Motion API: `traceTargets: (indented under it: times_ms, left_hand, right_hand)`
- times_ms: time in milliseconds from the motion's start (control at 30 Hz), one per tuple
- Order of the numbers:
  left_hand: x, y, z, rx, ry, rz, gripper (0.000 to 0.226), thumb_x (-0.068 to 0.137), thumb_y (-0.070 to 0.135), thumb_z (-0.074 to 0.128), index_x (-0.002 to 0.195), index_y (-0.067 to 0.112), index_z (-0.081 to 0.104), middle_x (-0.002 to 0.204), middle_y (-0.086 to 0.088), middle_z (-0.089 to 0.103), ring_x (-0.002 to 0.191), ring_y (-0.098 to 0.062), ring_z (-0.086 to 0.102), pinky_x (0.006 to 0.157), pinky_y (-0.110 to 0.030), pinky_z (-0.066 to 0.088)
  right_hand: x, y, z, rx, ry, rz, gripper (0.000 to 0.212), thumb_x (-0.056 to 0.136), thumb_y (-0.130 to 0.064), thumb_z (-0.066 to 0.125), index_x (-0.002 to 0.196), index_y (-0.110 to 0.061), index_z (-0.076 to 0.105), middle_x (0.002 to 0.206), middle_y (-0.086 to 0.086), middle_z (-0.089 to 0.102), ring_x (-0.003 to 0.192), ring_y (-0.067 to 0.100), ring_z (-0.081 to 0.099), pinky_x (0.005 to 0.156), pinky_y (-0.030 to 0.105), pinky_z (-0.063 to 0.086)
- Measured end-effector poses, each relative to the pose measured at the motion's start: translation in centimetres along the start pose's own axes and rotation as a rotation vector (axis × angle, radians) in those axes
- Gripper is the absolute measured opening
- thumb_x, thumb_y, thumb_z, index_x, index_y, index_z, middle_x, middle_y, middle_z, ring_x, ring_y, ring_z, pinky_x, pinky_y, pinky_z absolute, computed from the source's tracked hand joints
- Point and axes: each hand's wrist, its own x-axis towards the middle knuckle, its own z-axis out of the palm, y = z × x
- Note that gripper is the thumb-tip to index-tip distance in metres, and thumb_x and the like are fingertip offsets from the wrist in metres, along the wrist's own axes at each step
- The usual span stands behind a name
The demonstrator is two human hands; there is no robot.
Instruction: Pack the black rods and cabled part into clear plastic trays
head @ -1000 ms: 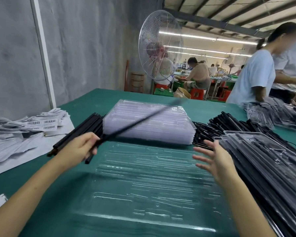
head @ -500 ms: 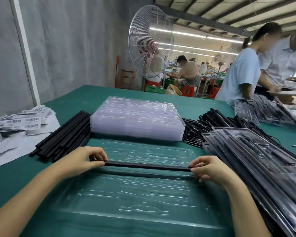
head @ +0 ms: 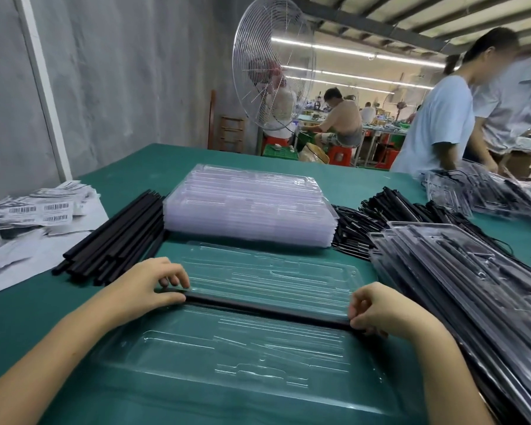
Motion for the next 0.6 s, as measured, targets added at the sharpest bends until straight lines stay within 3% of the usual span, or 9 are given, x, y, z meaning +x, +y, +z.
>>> traceTargets:
  times_ms: [267,367,433,500,600]
  left_hand:
    - [0.0,0.0,0.2,0.01,0.038,0.017,0.015,0.074,0.026,0.08,0.074,0.034,0.068,0.083,0.006,0.061,0.082,0.002,0.055,0.072,-0.011,0.041]
    - [-0.1,-0.4,0.1,-0.007,-0.003,0.017,0.016,0.073,0.029,0.081,0.075,0.039,0.069,0.084,0.008,0.061,0.086,0.003,0.054,0.074,-0.01,0.041]
    - [-0.3,-0.7,-0.1,-0.051,-0.012,0.016,0.016,0.071,0.031,0.081,0.075,0.043,0.071,0.085,0.011,0.062,0.086,0.002,0.056,0.075,-0.011,0.042]
    - [-0.2,-0.9,0.0,-0.064,-0.012,0.021,0.025,0.074,0.031,0.079,0.085,0.051,0.067,0.087,0.013,0.062,0.087,0.002,0.056,0.076,-0.013,0.043]
    - [0.5,-1.3,0.1,-0.057,-0.025,0.027,0.03,0.076,0.034,0.078,0.091,0.054,0.062,0.088,0.013,0.061,0.089,-0.001,0.055,0.075,-0.013,0.042]
  right_hand:
    - [0.8,-3.1,-3.1,-0.129,-0.172,0.168,0.004,0.093,-0.01,0.053,0.091,-0.008,0.056,0.072,0.007,0.062,0.058,0.018,0.061,0.057,0.028,0.053]
    - [3.6,-4.1,-4.7,-0.143,0.018,0.194,0.015,0.094,-0.004,0.045,0.098,0.004,0.057,0.077,0.017,0.06,0.061,0.025,0.056,0.057,0.032,0.051]
    - [6.1,-4.6,-4.7,-0.236,0.241,0.158,0.022,0.089,0.003,0.038,0.073,-0.003,0.051,0.081,0.018,0.056,0.07,0.025,0.052,0.057,0.029,0.046]
    - [8.8,-4.7,-4.2,-0.254,0.394,0.122,0.025,0.085,0.007,0.039,0.065,-0.006,0.045,0.087,0.022,0.057,0.076,0.027,0.052,0.062,0.026,0.038]
    - [12.5,-3.8,-3.3,-0.243,0.494,0.114,0.02,0.087,0.008,0.043,0.096,0.005,0.06,0.105,0.025,0.063,0.094,0.035,0.06,0.067,0.028,0.038]
